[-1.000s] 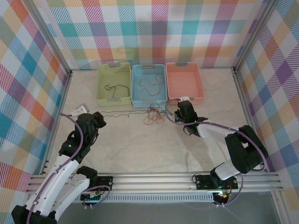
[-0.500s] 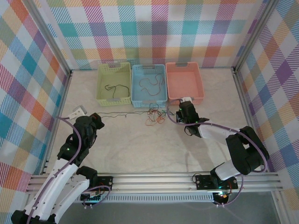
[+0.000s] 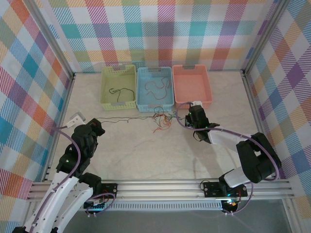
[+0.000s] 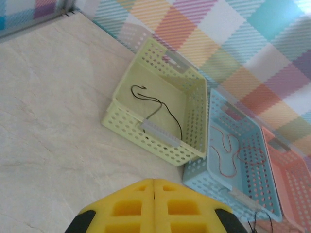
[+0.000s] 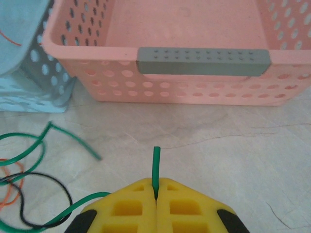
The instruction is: Untangle the cables
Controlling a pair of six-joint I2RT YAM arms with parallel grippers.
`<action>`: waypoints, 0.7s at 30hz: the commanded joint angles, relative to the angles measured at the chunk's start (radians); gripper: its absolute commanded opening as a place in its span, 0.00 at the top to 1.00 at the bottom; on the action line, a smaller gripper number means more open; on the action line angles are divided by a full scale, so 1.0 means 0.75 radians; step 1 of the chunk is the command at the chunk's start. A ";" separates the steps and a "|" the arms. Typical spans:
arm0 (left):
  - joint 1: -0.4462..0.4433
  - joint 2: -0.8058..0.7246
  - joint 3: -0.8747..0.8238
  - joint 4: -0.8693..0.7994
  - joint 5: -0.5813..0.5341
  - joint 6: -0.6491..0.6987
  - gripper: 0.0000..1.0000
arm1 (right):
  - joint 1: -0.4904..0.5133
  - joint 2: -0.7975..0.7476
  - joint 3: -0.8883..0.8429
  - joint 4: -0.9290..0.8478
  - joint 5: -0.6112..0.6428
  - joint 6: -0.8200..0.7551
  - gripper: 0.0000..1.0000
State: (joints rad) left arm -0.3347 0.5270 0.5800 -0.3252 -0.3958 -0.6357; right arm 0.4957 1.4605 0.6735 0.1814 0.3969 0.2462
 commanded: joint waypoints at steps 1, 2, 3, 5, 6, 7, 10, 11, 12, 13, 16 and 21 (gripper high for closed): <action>0.017 0.022 -0.026 0.152 0.188 0.069 1.00 | 0.018 -0.070 -0.011 0.074 -0.160 -0.109 1.00; 0.016 0.037 -0.035 0.186 0.238 0.085 1.00 | 0.043 -0.086 -0.021 0.107 -0.204 -0.153 1.00; 0.017 0.055 -0.038 0.209 0.273 0.100 1.00 | 0.064 -0.097 -0.033 0.141 -0.236 -0.186 1.00; 0.017 0.114 -0.025 0.236 0.351 0.110 0.92 | 0.097 -0.119 -0.054 0.198 -0.334 -0.246 1.00; 0.017 0.143 -0.015 0.242 0.380 0.112 0.86 | 0.102 -0.128 -0.066 0.219 -0.387 -0.264 1.00; 0.017 0.180 0.000 0.241 0.408 0.113 0.77 | 0.109 -0.139 -0.082 0.256 -0.436 -0.281 1.00; 0.017 0.275 0.046 0.221 0.447 0.106 0.47 | 0.125 -0.174 -0.121 0.343 -0.604 -0.335 1.00; 0.017 0.302 0.052 0.229 0.472 0.109 0.39 | 0.128 -0.183 -0.133 0.366 -0.655 -0.342 1.00; 0.017 0.322 0.054 0.237 0.501 0.110 0.36 | 0.132 -0.192 -0.144 0.391 -0.704 -0.349 1.00; 0.015 0.342 0.056 0.254 0.537 0.115 0.34 | 0.136 -0.206 -0.161 0.424 -0.766 -0.365 1.00; 0.006 0.410 0.075 0.292 0.642 0.127 0.30 | 0.164 -0.235 -0.189 0.487 -0.884 -0.417 1.00; -0.046 0.595 0.141 0.324 0.794 0.150 0.30 | 0.190 -0.224 -0.190 0.514 -1.018 -0.449 1.00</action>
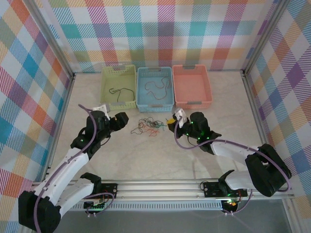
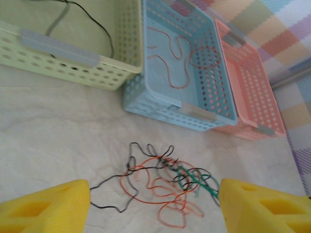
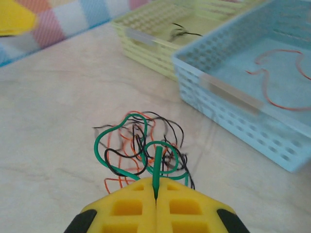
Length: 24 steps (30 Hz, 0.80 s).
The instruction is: Untangle the cables
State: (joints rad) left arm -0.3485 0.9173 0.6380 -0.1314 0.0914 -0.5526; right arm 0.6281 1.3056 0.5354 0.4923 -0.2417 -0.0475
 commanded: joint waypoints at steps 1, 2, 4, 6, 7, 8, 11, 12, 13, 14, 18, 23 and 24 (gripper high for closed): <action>-0.048 0.124 0.088 0.057 0.170 0.050 0.30 | 0.016 -0.013 -0.004 0.099 -0.176 -0.057 1.00; -0.068 0.175 0.116 0.040 0.185 0.058 0.30 | 0.017 -0.010 -0.001 0.097 -0.193 -0.057 1.00; -0.102 0.273 0.166 0.011 0.221 0.073 0.31 | 0.017 0.003 0.005 0.098 -0.214 -0.057 1.00; -0.116 0.378 0.219 -0.027 0.280 0.072 0.32 | 0.017 0.016 0.014 0.098 -0.213 -0.056 1.00; -0.122 0.428 0.239 -0.033 0.325 0.072 0.33 | 0.016 0.021 0.019 0.090 -0.213 -0.057 1.00; -0.128 0.472 0.259 -0.037 0.356 0.074 0.35 | 0.017 0.028 0.029 0.078 -0.212 -0.057 1.00; -0.161 0.550 0.293 -0.050 0.385 0.085 0.38 | 0.017 0.038 0.038 0.058 -0.203 -0.057 1.00; -0.171 0.569 0.304 -0.059 0.388 0.091 0.39 | 0.016 0.037 0.039 0.059 -0.203 -0.057 1.00; -0.180 0.588 0.312 -0.064 0.389 0.093 0.40 | 0.017 0.037 0.037 0.060 -0.203 -0.057 1.00; -0.187 0.603 0.315 -0.062 0.395 0.095 0.42 | 0.017 0.037 0.037 0.061 -0.202 -0.057 1.00; -0.202 0.650 0.339 -0.070 0.422 0.101 0.44 | 0.018 0.037 0.037 0.056 -0.195 -0.057 1.00; -0.216 0.687 0.359 -0.069 0.472 0.095 0.40 | 0.017 0.041 0.043 0.044 -0.163 -0.057 1.00; -0.218 0.683 0.360 -0.074 0.464 0.098 0.39 | 0.017 0.045 0.049 0.032 -0.151 -0.056 1.00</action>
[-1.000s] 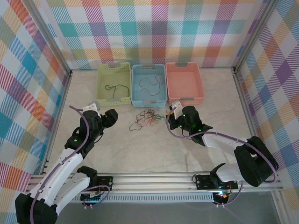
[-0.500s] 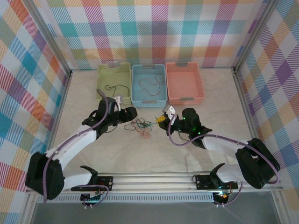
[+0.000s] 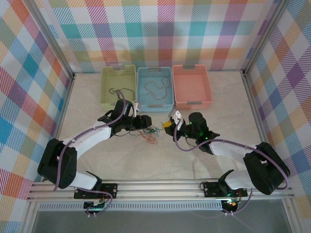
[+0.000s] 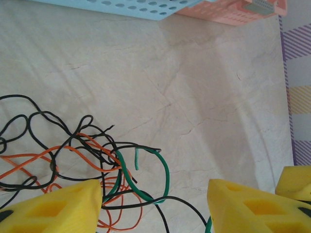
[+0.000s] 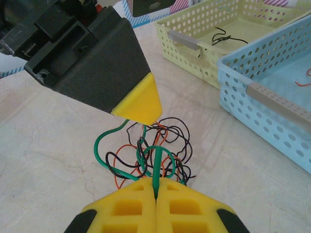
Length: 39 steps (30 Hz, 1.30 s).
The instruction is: Untangle the cables
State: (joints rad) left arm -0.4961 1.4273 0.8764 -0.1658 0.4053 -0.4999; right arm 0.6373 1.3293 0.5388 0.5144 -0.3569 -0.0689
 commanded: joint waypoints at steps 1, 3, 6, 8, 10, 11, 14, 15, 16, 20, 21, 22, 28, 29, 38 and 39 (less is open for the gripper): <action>-0.022 -0.009 0.041 -0.032 0.034 0.034 0.40 | 0.005 0.015 0.052 -0.010 0.009 -0.028 1.00; -0.024 -0.052 0.032 -0.038 -0.015 0.048 0.40 | 0.005 0.013 0.048 -0.005 0.011 -0.029 1.00; -0.029 -0.146 0.007 -0.048 -0.113 0.075 0.43 | 0.005 0.019 0.052 -0.014 0.052 -0.021 1.00; -0.038 -0.211 -0.010 -0.048 -0.165 0.091 0.44 | 0.005 0.030 0.058 -0.012 0.111 0.014 1.00; -0.044 -0.266 -0.031 -0.027 -0.162 0.101 0.46 | 0.003 0.051 0.070 -0.018 0.203 0.053 1.00; -0.049 -0.284 -0.038 -0.015 -0.128 0.116 0.48 | 0.003 0.056 0.078 -0.034 0.208 0.051 1.00; -0.087 -0.298 -0.018 -0.015 -0.062 0.135 0.48 | 0.003 0.077 0.094 -0.045 0.190 0.064 1.00; -0.100 -0.294 -0.010 -0.021 -0.060 0.143 0.49 | 0.003 0.084 0.103 -0.060 0.192 0.069 1.00; -0.110 -0.280 0.002 -0.036 -0.058 0.152 0.50 | 0.003 0.091 0.117 -0.082 0.195 0.072 1.00; -0.119 -0.216 0.030 -0.053 -0.028 0.141 0.66 | -0.018 0.103 0.136 -0.099 0.239 0.195 1.00; -0.124 -0.208 0.036 -0.053 -0.014 0.139 0.66 | -0.024 0.108 0.142 -0.103 0.248 0.221 1.00; -0.131 -0.203 0.040 -0.058 -0.006 0.137 0.66 | -0.029 0.114 0.147 -0.110 0.252 0.236 1.00; -0.145 -0.145 0.076 -0.114 -0.033 0.164 0.57 | -0.034 0.140 0.179 -0.155 0.219 0.231 1.00; -0.146 -0.119 0.083 -0.115 -0.014 0.166 0.57 | -0.034 0.142 0.180 -0.160 0.215 0.231 1.00; -0.214 -0.002 0.169 -0.246 -0.066 0.240 0.58 | -0.037 0.196 0.230 -0.199 0.165 0.265 1.00; -0.213 0.000 0.170 -0.250 -0.081 0.243 0.58 | -0.036 0.199 0.230 -0.201 0.157 0.262 1.00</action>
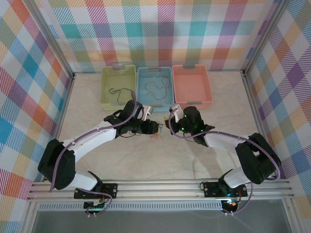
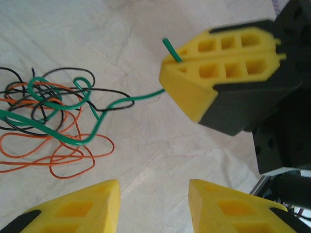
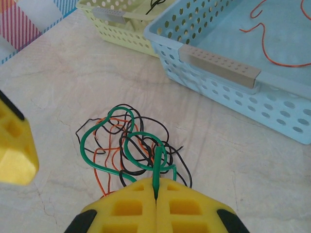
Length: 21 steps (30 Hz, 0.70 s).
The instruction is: Untangle the cables
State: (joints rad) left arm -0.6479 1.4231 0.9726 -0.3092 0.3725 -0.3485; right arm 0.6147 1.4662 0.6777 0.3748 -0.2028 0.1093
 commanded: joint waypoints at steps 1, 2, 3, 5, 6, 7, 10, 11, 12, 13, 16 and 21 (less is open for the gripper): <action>-0.011 0.007 0.045 -0.066 -0.051 0.039 0.56 | -0.006 0.014 0.044 -0.015 -0.060 0.017 1.00; -0.011 0.009 0.048 -0.070 -0.069 0.041 0.54 | -0.006 0.016 0.046 -0.015 -0.087 0.004 1.00; -0.011 0.010 0.047 -0.071 -0.078 0.040 0.52 | -0.006 0.017 0.048 -0.015 -0.125 -0.016 1.00; -0.010 -0.009 0.040 -0.065 -0.112 0.033 0.48 | -0.006 0.015 0.045 -0.010 -0.201 -0.052 1.00; -0.011 -0.034 0.028 -0.048 -0.141 0.028 0.46 | -0.004 0.013 0.041 -0.005 -0.238 -0.074 1.00; -0.011 -0.063 0.007 -0.022 -0.161 0.029 0.45 | -0.003 0.010 0.035 0.008 -0.263 -0.094 1.00; -0.011 -0.174 -0.051 0.030 -0.203 0.055 0.44 | 0.011 -0.005 0.004 0.055 -0.309 -0.149 1.00; -0.011 -0.209 -0.064 0.031 -0.216 0.075 0.44 | 0.015 -0.010 -0.002 0.060 -0.319 -0.162 1.00; -0.011 -0.243 -0.081 0.084 -0.234 0.099 0.44 | 0.017 -0.012 -0.004 0.064 -0.336 -0.173 1.00; -0.011 -0.271 -0.098 0.102 -0.254 0.123 0.44 | 0.020 -0.012 -0.004 0.067 -0.352 -0.183 1.00; -0.013 -0.345 -0.155 0.170 -0.268 0.182 0.44 | 0.027 -0.022 -0.015 0.082 -0.398 -0.213 1.00; -0.014 -0.354 -0.166 0.199 -0.157 0.239 0.45 | 0.029 -0.061 -0.058 0.147 -0.460 -0.235 1.00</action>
State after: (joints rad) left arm -0.6506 1.1557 0.8669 -0.2031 0.2188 -0.2249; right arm 0.6300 1.4609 0.6559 0.4255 -0.4751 -0.0261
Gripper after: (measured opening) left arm 0.556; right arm 0.063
